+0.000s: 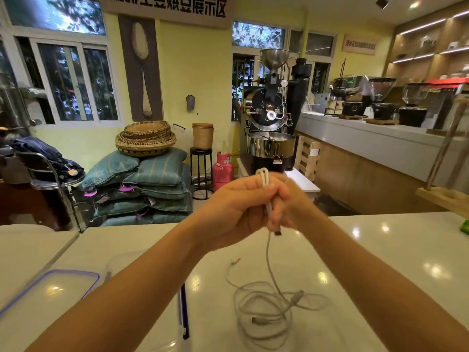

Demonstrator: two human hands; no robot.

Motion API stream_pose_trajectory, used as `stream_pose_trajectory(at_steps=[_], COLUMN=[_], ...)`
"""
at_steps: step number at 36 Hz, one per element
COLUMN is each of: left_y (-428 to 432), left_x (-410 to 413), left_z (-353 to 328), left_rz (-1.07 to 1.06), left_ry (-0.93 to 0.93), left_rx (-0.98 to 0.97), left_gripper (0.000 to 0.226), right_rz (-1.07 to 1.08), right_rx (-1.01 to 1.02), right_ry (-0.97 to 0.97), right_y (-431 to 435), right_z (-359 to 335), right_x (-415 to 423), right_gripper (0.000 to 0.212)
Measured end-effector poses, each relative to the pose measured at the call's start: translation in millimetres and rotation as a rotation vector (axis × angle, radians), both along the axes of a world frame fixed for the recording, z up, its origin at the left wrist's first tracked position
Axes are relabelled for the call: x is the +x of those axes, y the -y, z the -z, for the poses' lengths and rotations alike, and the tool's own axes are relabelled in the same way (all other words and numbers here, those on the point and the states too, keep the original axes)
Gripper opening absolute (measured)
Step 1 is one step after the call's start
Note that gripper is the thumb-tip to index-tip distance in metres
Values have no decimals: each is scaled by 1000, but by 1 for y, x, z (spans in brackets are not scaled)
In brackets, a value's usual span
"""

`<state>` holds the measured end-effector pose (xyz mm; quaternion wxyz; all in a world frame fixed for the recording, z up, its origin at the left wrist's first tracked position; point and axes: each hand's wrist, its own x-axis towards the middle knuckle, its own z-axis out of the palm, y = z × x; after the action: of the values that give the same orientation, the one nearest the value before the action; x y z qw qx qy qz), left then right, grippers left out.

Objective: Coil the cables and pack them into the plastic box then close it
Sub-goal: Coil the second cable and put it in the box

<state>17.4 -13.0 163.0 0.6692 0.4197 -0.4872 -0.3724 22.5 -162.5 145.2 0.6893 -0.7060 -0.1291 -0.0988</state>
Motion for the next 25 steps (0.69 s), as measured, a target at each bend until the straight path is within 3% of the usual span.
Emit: stream_pose_trajectory(at_steps=[3,6,10,13,18,23,25], left_y=[4,4,1,-4,-18,-25,-26], left_x=[6,15,30,37,41,44,43], left_z=[-6,-9,-9,-9,-9,6,14], left_rz=[-163,-357,-646,-793,-814,-793,-738], left_ry=[22,57,267,467,693,873,828], left_rx=[-36,-35,60,154,306,573,617], left_gripper=[27,22,27,28,29,25,25], right_rz=[18,-32,-170,-147,43,87,99], right_rx=[85,197,-48,-258,-660,-829,-836], right_ry=[-178,-327,-404,-358,-178,-84,-29], right_y=[-20,-32,-40,-38,-24,-14,-11], right_z=[24,40,43,31,6,-21,-31], right_x=[-7,-12,-30,-41,-50,-60,-63], right_gripper=[47,29,21,22,23,18,19])
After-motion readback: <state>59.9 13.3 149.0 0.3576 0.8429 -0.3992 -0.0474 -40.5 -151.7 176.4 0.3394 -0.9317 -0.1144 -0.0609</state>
